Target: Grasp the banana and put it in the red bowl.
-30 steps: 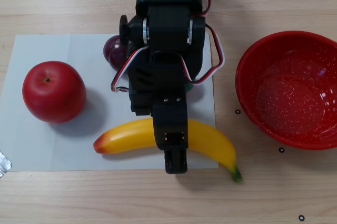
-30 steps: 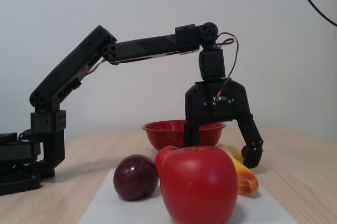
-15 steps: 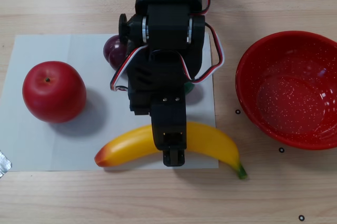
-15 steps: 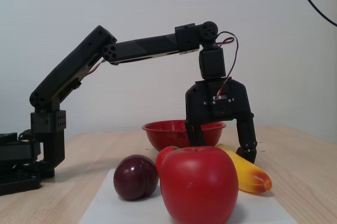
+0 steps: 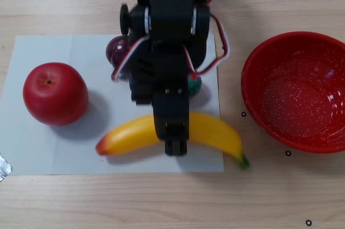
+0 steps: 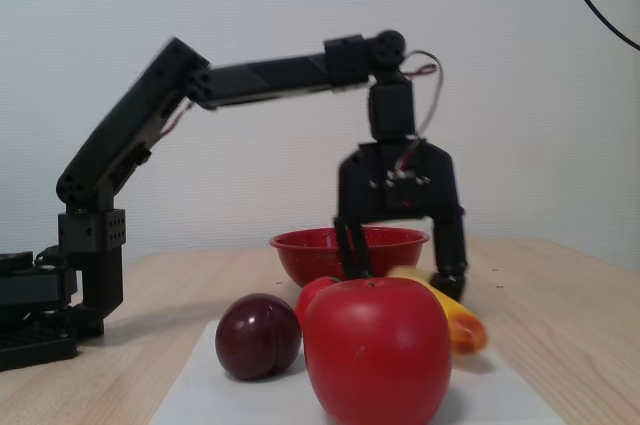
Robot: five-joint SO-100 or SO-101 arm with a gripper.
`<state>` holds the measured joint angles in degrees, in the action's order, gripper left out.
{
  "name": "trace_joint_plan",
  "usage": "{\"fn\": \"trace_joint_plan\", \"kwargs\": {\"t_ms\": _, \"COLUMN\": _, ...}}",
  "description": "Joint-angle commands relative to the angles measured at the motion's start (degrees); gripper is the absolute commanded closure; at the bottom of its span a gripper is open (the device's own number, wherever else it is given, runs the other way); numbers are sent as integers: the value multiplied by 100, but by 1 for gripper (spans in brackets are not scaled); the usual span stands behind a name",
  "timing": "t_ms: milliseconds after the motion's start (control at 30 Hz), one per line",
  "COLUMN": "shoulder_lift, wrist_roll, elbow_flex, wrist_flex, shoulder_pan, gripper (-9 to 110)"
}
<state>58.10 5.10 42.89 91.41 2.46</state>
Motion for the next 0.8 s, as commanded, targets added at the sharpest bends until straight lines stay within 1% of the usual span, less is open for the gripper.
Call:
{"fn": "trace_joint_plan", "kwargs": {"t_ms": 0, "shoulder_lift": 2127, "wrist_roll": -97, "elbow_flex": 79, "wrist_flex": -308, "shoulder_pan": -53, "gripper": 101}}
{"fn": "trace_joint_plan", "kwargs": {"t_ms": 200, "shoulder_lift": 3393, "wrist_roll": -396, "elbow_flex": 1503, "wrist_flex": -905, "shoulder_pan": -35, "gripper": 101}}
{"fn": "trace_joint_plan", "kwargs": {"t_ms": 533, "shoulder_lift": 5098, "wrist_roll": -615, "elbow_flex": 2997, "wrist_flex": -1327, "shoulder_pan": 53, "gripper": 101}}
{"fn": "trace_joint_plan", "kwargs": {"t_ms": 767, "shoulder_lift": 5985, "wrist_roll": -536, "elbow_flex": 3410, "wrist_flex": -1477, "shoulder_pan": 211, "gripper": 101}}
